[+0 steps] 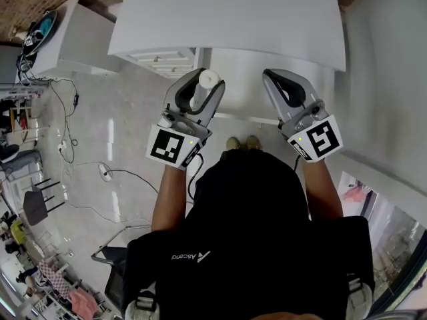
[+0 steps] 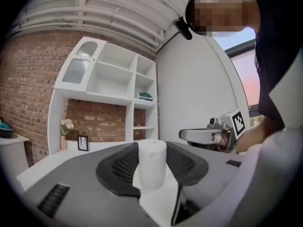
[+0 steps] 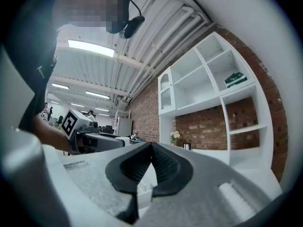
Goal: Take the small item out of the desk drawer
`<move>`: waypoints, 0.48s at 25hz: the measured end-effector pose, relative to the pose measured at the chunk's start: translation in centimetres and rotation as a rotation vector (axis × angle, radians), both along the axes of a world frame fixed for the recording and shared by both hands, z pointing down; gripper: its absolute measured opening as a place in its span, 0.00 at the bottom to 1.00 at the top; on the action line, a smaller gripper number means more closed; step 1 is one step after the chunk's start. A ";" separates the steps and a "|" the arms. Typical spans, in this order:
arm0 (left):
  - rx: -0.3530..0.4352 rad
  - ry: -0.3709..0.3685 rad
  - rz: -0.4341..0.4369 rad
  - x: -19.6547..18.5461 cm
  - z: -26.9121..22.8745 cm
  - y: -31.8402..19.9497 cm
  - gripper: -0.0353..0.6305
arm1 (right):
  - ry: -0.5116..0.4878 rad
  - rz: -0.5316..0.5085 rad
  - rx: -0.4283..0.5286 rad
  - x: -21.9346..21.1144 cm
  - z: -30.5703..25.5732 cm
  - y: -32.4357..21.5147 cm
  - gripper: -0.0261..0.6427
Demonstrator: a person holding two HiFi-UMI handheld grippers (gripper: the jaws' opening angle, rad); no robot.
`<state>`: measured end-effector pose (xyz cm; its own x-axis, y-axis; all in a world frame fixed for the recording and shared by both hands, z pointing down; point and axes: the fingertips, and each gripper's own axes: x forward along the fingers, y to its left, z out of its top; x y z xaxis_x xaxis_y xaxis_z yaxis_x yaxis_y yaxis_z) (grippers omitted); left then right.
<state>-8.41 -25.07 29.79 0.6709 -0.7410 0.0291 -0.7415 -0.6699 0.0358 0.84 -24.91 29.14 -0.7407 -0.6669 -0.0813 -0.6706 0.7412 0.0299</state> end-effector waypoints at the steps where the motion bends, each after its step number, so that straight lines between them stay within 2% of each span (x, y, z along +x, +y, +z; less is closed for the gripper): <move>1: 0.016 -0.001 -0.003 -0.1 -0.5 0.3 0.32 | -0.001 0.002 0.005 0.0 -0.3 0.3 0.04; 4: 0.038 -0.003 -0.004 -0.3 -1.3 1.3 0.32 | -0.017 0.009 0.017 -0.1 -1.2 1.3 0.04; 7: 0.066 0.041 -0.010 -0.2 -2.4 1.5 0.32 | -0.040 0.014 0.020 -0.1 -1.7 1.6 0.04; 12: 0.072 0.043 -0.007 -0.5 -3.2 1.9 0.32 | -0.053 0.027 0.032 -0.3 -2.6 1.9 0.04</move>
<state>-8.90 -23.14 26.56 0.6652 -0.7447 -0.0533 -0.7450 -0.6668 0.0193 0.59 -23.00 26.57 -0.7165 -0.6830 -0.1417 -0.6916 0.7221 0.0170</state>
